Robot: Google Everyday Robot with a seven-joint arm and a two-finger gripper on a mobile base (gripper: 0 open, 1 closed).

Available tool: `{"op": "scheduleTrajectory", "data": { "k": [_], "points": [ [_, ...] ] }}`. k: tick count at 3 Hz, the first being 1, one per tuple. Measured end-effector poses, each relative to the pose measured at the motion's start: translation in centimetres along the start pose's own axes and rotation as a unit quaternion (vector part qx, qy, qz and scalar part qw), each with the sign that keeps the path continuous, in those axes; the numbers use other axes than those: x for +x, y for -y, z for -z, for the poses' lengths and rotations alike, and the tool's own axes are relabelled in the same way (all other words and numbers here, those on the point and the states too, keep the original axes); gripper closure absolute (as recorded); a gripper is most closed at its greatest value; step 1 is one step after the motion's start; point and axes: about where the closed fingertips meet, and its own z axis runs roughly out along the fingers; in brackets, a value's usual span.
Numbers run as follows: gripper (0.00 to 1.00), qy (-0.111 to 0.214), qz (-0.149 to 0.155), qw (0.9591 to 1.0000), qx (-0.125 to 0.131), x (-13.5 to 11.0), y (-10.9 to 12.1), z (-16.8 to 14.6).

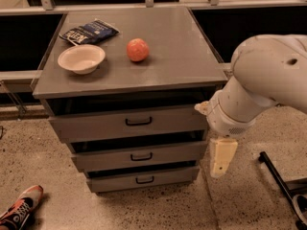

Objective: Open top drawer

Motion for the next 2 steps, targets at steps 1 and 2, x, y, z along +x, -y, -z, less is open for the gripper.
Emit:
{"op": "scheduleTrajectory", "data": {
  "k": [1,2],
  "points": [
    [0.00,0.024,0.013,0.9996,0.003,-1.2,1.7,-2.3],
    [0.00,0.042,0.018,0.9987,0.024,-2.5,4.2,-3.2]
  ]
}}
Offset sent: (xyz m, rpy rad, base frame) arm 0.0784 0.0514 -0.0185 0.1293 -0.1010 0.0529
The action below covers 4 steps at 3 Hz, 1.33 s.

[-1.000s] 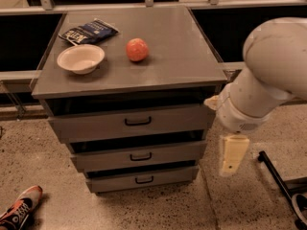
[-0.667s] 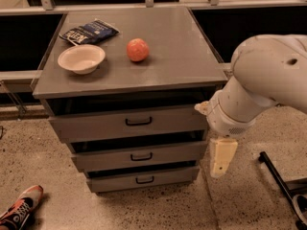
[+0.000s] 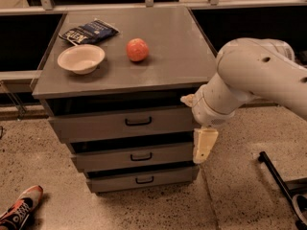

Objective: Open top drawer

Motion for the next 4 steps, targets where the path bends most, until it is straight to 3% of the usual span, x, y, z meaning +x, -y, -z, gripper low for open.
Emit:
{"op": "scheduleTrajectory", "data": {
  "k": [2,4],
  "points": [
    [0.00,0.003,0.016,0.9990,0.042,-0.7,4.0,-3.4],
    [0.00,-0.008,0.024,0.9991,0.033,-0.4,4.8,-5.3]
  ]
}}
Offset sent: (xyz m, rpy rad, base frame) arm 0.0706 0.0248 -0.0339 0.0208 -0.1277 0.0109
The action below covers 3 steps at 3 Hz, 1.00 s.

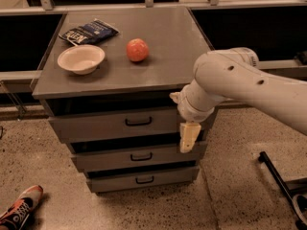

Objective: Open top drawer

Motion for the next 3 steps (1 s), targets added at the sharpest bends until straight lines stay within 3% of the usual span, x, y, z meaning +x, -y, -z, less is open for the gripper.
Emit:
{"op": "scheduleTrajectory", "data": {
  "k": [3],
  "points": [
    [0.00,0.001,-0.010,0.9995,-0.029,2.9,0.8,-7.8]
  ]
}}
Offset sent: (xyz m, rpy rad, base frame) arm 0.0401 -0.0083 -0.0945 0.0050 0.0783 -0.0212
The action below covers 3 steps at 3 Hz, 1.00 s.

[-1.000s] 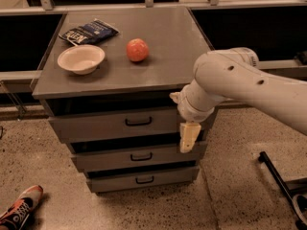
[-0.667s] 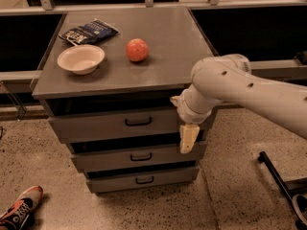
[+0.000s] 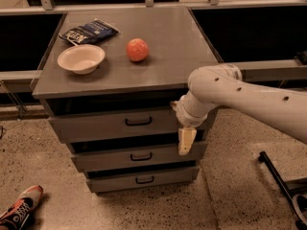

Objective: Open top drawer

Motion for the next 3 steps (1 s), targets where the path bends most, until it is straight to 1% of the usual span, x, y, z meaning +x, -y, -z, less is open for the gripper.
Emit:
{"op": "scheduleTrajectory", "data": {
  "k": [1,2,3],
  "points": [
    [0.00,-0.002,-0.007,1.0000,-0.007,0.8,0.6,-1.3],
    [0.00,-0.007,-0.015,0.9998,-0.007,1.5,1.5,-2.0],
    [0.16,-0.005,-0.015,0.9999,-0.006,1.5,1.9,-1.4]
  ]
}}
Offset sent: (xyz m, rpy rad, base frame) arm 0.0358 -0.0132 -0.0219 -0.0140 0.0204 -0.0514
